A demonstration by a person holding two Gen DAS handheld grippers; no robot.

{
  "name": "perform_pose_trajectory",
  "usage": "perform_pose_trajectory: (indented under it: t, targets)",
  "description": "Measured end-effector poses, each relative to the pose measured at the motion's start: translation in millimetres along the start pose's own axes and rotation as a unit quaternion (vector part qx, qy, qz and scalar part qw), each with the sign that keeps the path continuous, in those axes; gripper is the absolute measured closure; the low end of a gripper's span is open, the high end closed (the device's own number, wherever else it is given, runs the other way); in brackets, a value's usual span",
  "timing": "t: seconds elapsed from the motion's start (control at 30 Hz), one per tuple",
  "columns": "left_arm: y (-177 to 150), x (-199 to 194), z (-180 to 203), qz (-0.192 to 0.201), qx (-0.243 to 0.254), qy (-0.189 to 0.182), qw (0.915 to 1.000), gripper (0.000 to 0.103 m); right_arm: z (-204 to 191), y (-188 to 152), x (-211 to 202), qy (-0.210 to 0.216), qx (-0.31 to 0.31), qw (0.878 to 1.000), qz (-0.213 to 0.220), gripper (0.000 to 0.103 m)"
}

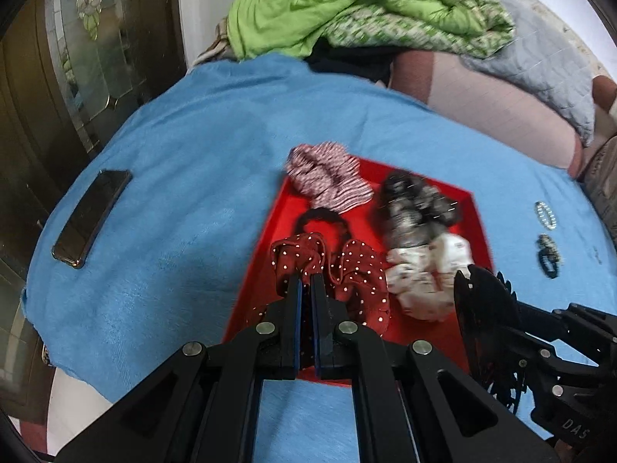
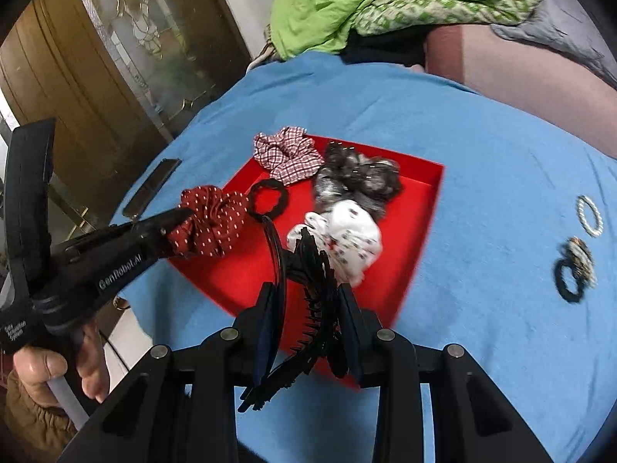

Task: Organize jewelry
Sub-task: 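Carry the bow clip and claw clip over the red tray, then open both grippers to drop the bow clip and claw clip into the tray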

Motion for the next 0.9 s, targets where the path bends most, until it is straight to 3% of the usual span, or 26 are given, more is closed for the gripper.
perform_pose_trajectory:
  t: [0.23, 0.47, 0.53, 0.67, 0.73, 0.9]
  targets:
    - [-5, 25, -17, -0.016, -0.017, 0.002, 0.9997, 0.098, -14, 5, 44, -0.008, -0.016, 1.000, -0.021, 0.068]
    - [-4, 24, -27, -0.007, -0.040, -0.016, 0.9991, 0.094, -21, 9, 62, -0.024, -0.032, 0.999, -0.017, 0.067]
    - [-2, 21, -29, -0.004, -0.045, -0.021, 0.9987, 0.091, -20, 10, 66, -0.028, -0.035, 0.999, -0.017, 0.067]
    - [0, 13, -28, 0.003, -0.045, -0.028, 0.9986, 0.077, -17, 15, 75, -0.028, -0.034, 0.999, -0.020, 0.065]
    - [2, 9, -27, 0.007, -0.043, -0.025, 0.9987, 0.076, -17, 14, 78, -0.028, -0.035, 0.999, -0.023, 0.065]
    - [5, -4, -25, 0.020, -0.047, -0.009, 0.9987, 0.068, -18, 13, 73, -0.021, -0.031, 0.999, -0.017, 0.043]
Point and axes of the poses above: each gripper's, at about its wrist camera, not at the fingertips, and x roughly the way its jaws point, z to its right, y to its top, the point moved 3 cm from there along x, roughly the way its jaws point, and after that the axes turned 2 degrees about -z, right-handed, at the moved point
